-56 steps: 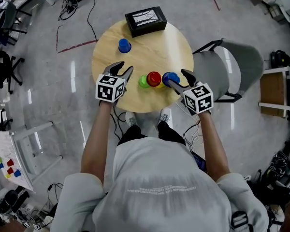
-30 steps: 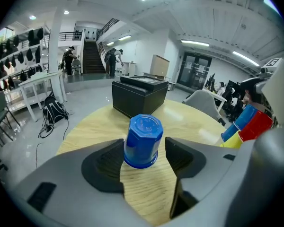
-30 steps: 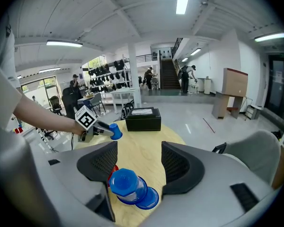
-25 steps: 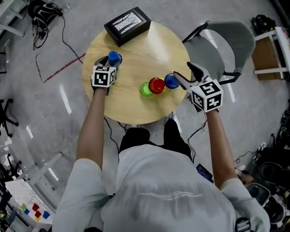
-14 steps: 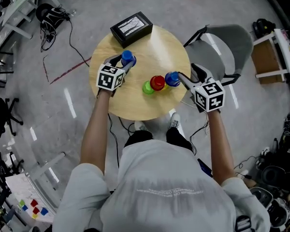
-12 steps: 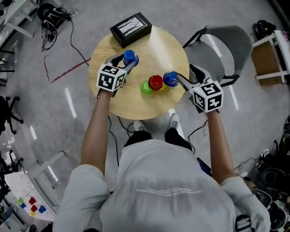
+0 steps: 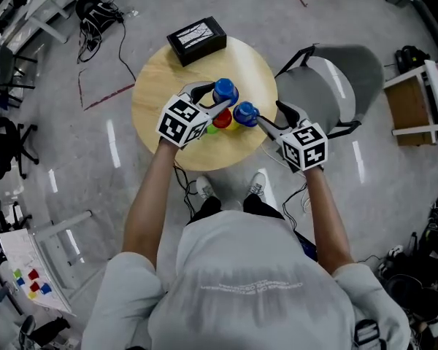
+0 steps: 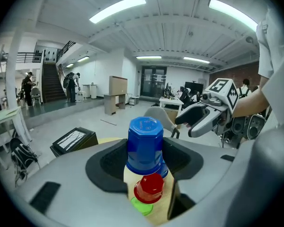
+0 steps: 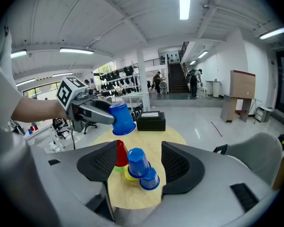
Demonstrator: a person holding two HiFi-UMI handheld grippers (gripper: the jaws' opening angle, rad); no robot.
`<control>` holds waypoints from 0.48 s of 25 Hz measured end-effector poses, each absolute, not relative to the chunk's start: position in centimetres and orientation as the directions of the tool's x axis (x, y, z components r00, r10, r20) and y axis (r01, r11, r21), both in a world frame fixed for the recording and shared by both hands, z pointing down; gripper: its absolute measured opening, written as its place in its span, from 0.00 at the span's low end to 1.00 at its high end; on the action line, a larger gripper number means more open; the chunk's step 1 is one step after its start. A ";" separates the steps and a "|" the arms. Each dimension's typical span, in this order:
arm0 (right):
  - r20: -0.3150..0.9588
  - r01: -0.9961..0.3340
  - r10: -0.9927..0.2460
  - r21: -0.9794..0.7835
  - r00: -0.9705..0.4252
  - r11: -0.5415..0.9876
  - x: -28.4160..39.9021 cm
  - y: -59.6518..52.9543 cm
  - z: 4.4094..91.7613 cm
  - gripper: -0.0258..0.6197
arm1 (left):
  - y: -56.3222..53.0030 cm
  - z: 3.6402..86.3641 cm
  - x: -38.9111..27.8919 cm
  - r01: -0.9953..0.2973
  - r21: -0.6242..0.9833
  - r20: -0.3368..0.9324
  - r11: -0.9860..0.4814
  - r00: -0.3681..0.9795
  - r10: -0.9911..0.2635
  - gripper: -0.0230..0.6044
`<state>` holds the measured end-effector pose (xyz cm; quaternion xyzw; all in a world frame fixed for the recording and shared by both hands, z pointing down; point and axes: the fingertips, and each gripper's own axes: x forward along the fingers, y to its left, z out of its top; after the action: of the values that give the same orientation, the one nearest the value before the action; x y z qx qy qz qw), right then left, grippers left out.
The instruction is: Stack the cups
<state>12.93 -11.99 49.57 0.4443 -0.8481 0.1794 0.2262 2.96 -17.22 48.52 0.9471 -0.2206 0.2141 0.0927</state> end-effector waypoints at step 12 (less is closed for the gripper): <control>0.548 -0.816 -0.649 -0.117 -0.528 0.565 14.5 -10.5 50.3 0.52 | -14.8 51.8 5.2 -0.492 0.096 0.515 -0.865 0.768 -0.380 0.42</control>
<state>14.54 -10.46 50.28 0.4287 -0.8547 0.1831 0.2285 5.21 -14.79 51.85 0.9334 -0.2336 0.2475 0.1135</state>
